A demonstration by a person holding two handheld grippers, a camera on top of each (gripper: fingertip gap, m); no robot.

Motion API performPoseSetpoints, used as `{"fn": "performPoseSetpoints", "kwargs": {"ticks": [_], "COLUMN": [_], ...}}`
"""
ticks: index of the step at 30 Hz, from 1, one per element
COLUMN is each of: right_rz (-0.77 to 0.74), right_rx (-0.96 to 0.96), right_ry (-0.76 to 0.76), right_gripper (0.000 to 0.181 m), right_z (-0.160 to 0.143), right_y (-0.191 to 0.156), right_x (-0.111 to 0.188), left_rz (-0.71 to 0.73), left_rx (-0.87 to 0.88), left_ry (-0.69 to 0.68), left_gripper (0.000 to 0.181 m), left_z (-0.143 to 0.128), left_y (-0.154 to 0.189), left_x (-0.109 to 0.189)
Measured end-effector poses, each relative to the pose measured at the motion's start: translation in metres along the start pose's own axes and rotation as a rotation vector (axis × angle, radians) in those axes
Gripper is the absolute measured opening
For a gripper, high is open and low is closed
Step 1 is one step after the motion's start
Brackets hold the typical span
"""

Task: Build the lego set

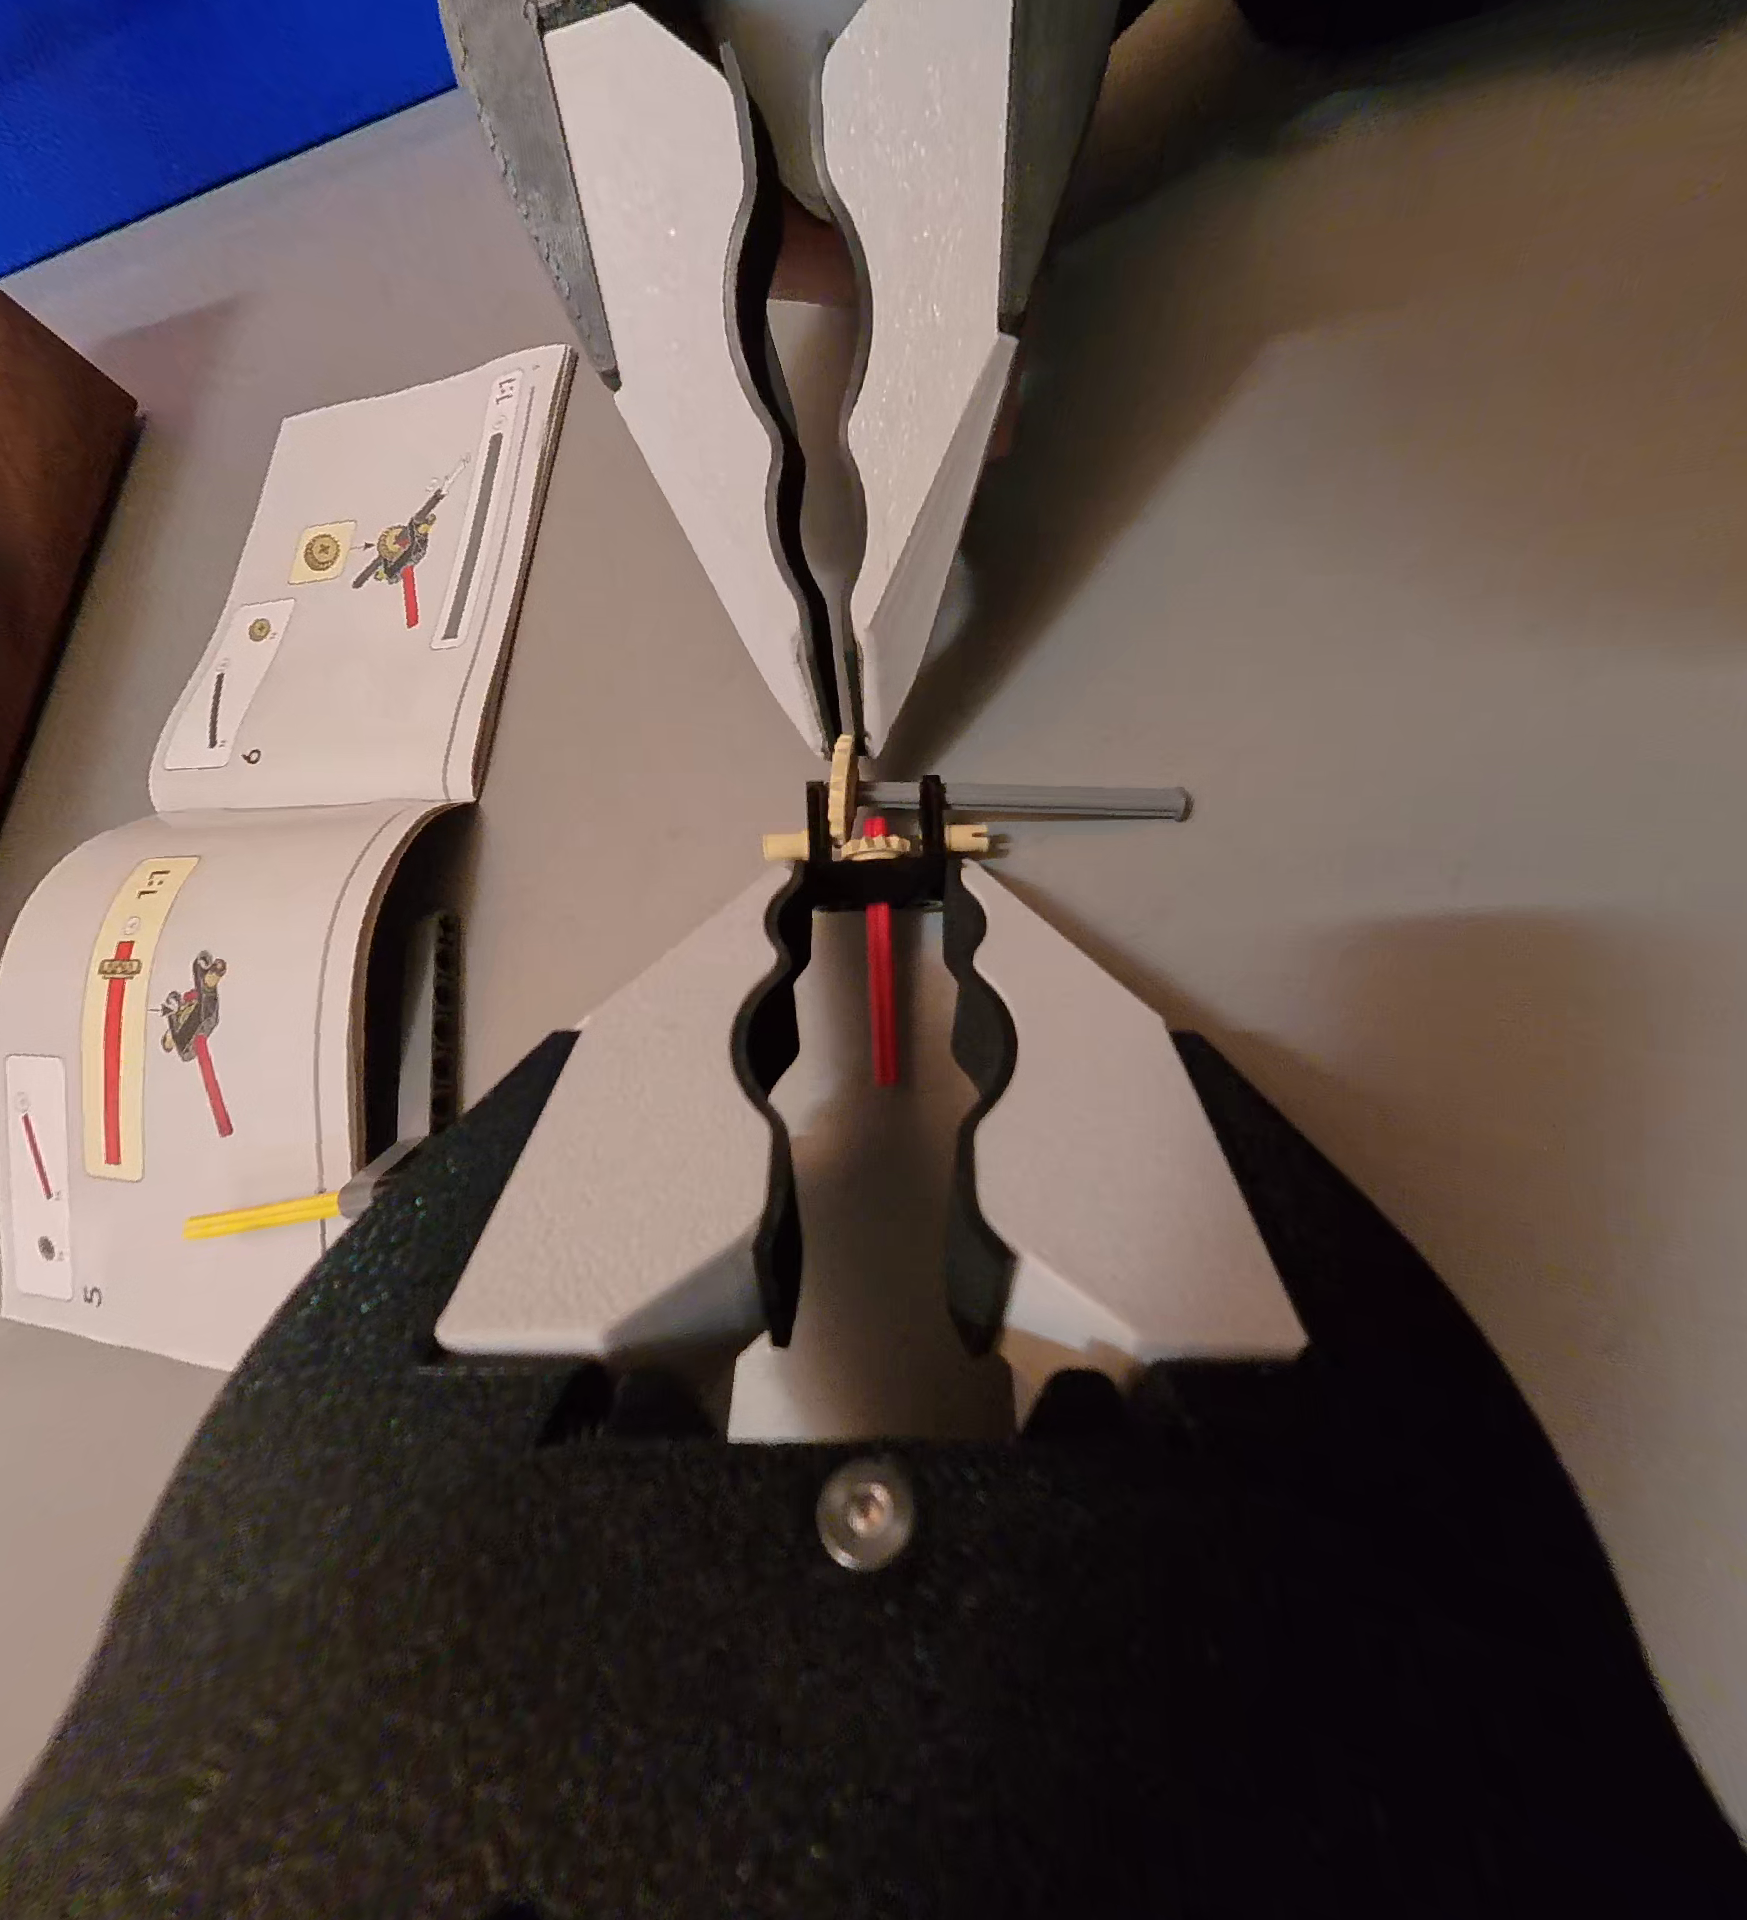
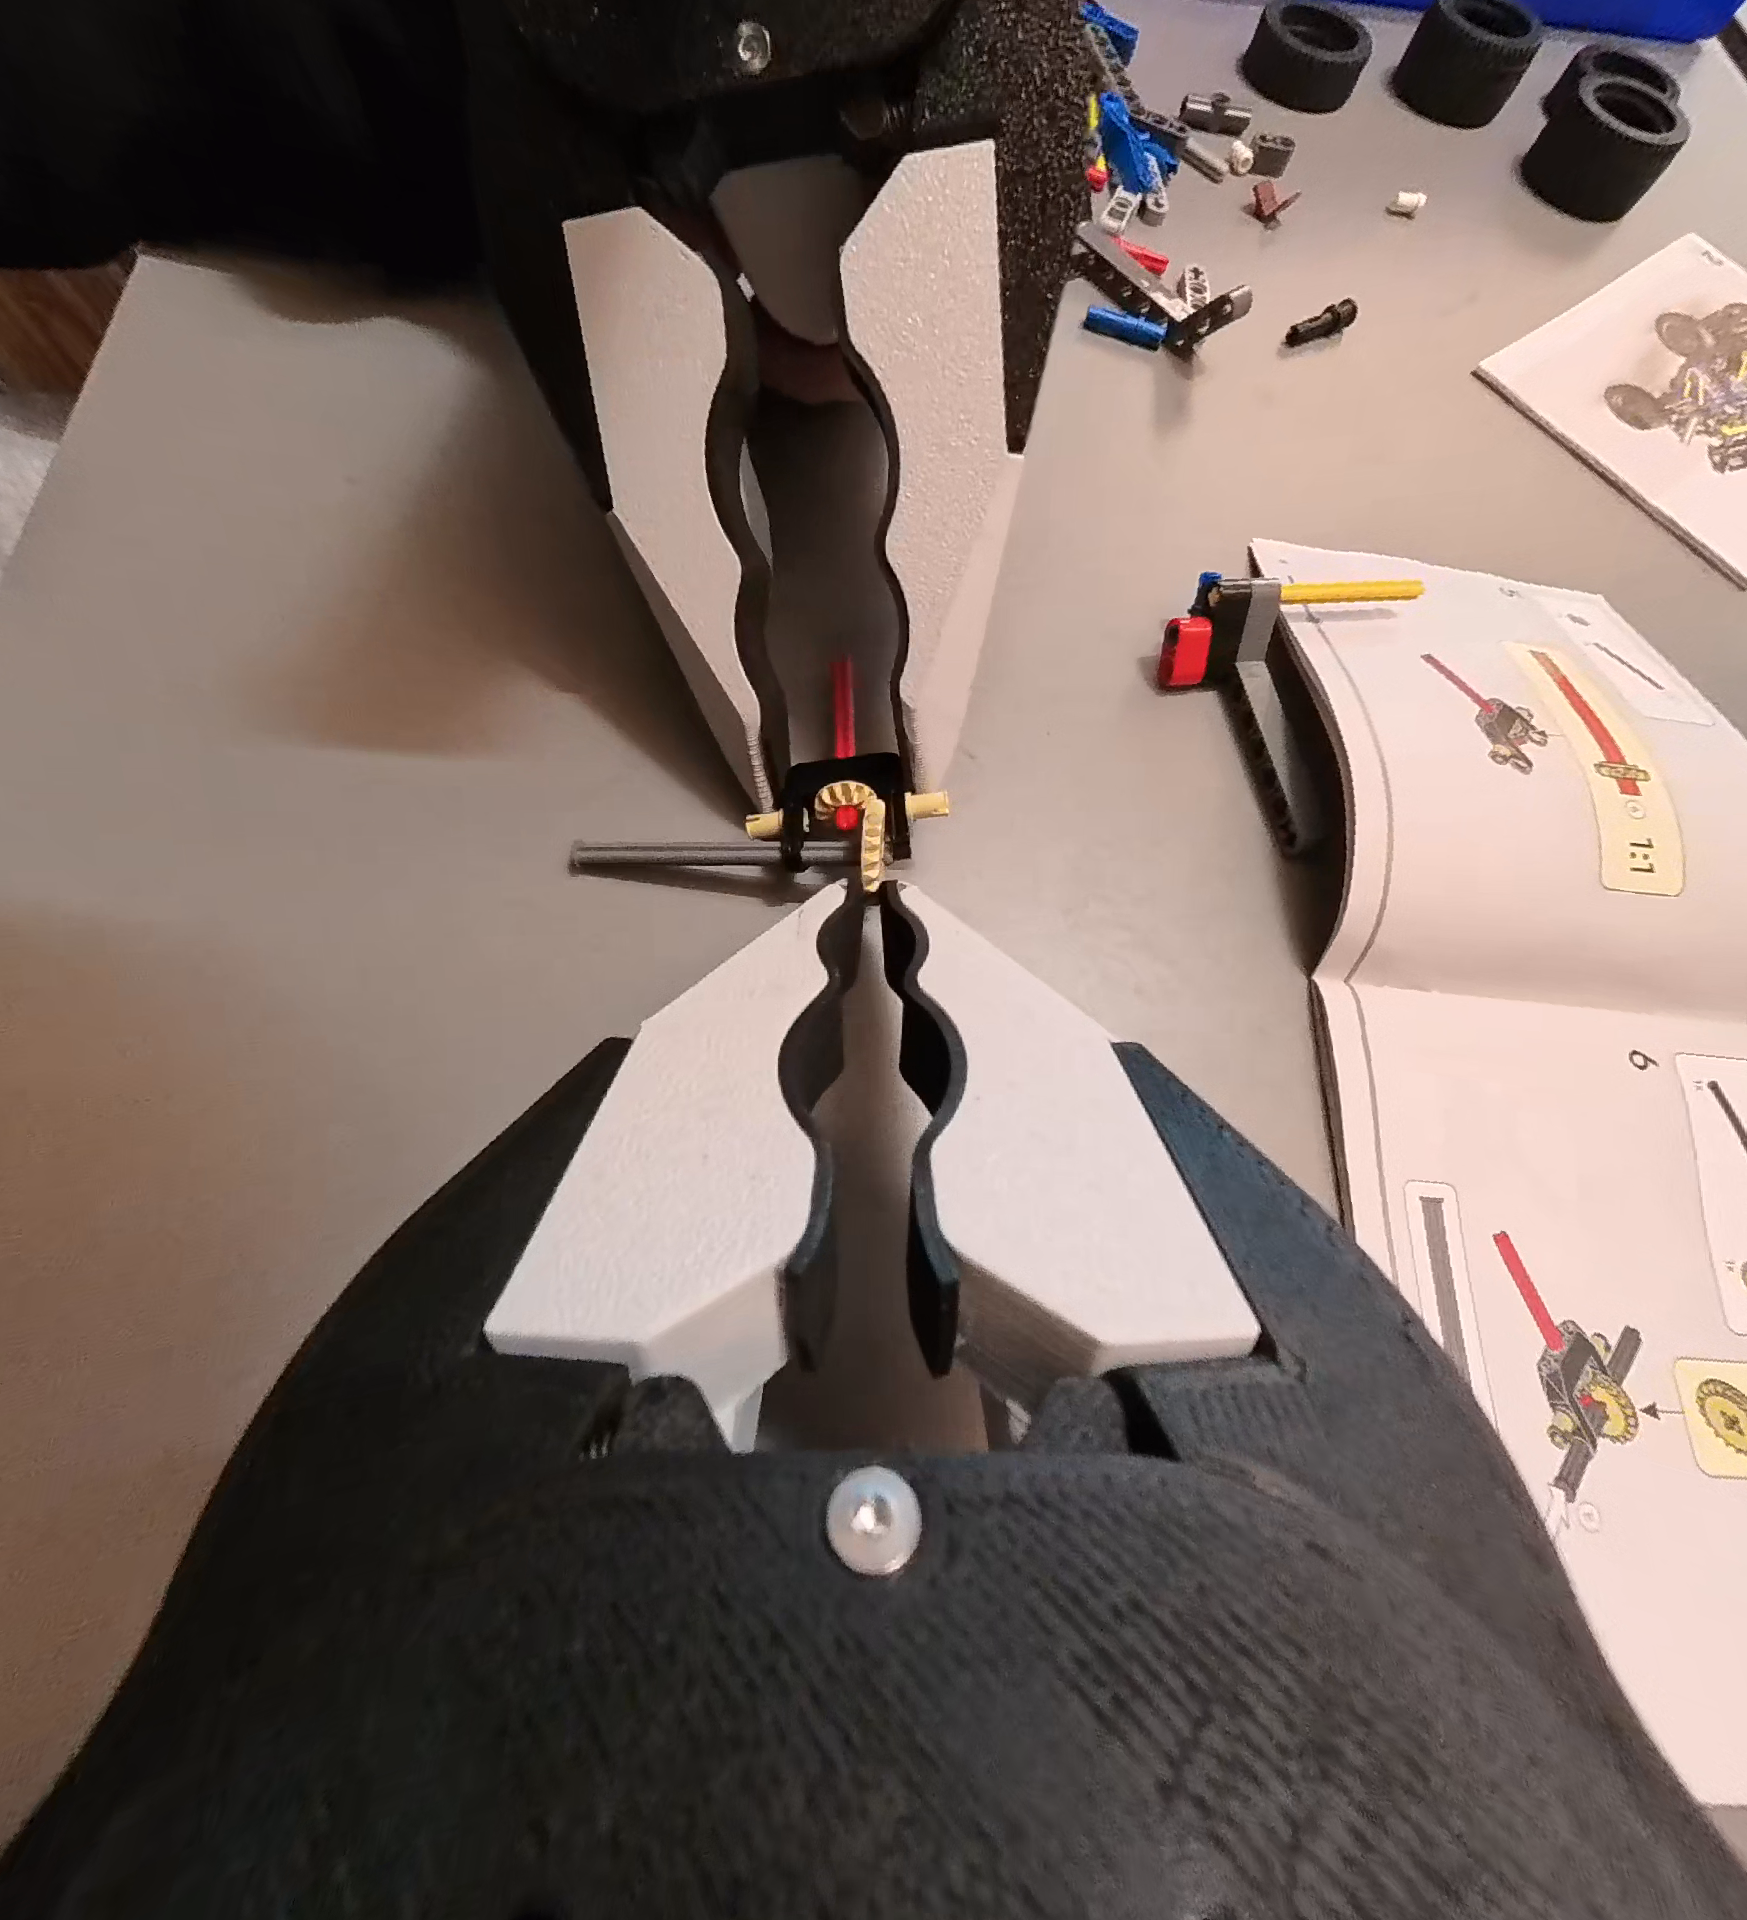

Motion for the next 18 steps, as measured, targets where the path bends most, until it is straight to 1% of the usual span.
{"fn": "performPoseSetpoints", "kwargs": {"ticks": [1,3,4,9,11,18], "right_rz": [0.004,0.007,0.004,0.011,0.001,-0.012], "right_rx": [-0.003,-0.007,-0.016,-0.001,0.007,0.024], "right_ry": [0.001,0.015,0.026,-0.017,-0.008,0.010], "right_gripper": [0.001,0.001,0.004,0.004,0.001,0.001], "right_z": [0.0001,0.0013,0.0022,-0.0013,0.0000,0.0019], "right_y": [0.0000,0.0002,0.0013,-0.0008,-0.0003,-0.0011], "right_x": [0.0002,0.0016,0.0028,-0.0018,-0.0018,-0.0009], "left_rz": [0.000,-0.002,-0.001,-0.003,-0.003,-0.003], "left_rx": [0.000,0.002,0.001,0.001,0.000,0.001], "left_ry": [0.000,0.000,0.000,0.000,0.000,0.000], "left_gripper": [0.023,0.023,0.023,0.023,0.023,0.023], "left_z": [0.0000,-0.0001,0.0000,0.0000,0.0000,-0.0001], "left_y": [0.0000,-0.0001,-0.0001,0.0002,0.0002,0.0002], "left_x": [0.0000,0.0000,0.0000,0.0001,0.0002,0.0002]}}
Point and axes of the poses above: each gripper's, where its closed fingertips meet, x back along the fingers, z out of its top, y = z × x across the jaws, the point moved 4 cm from there along x, back along the fingers, and after that the axes turned 7 degrees about -x, right-handed, at the moved point
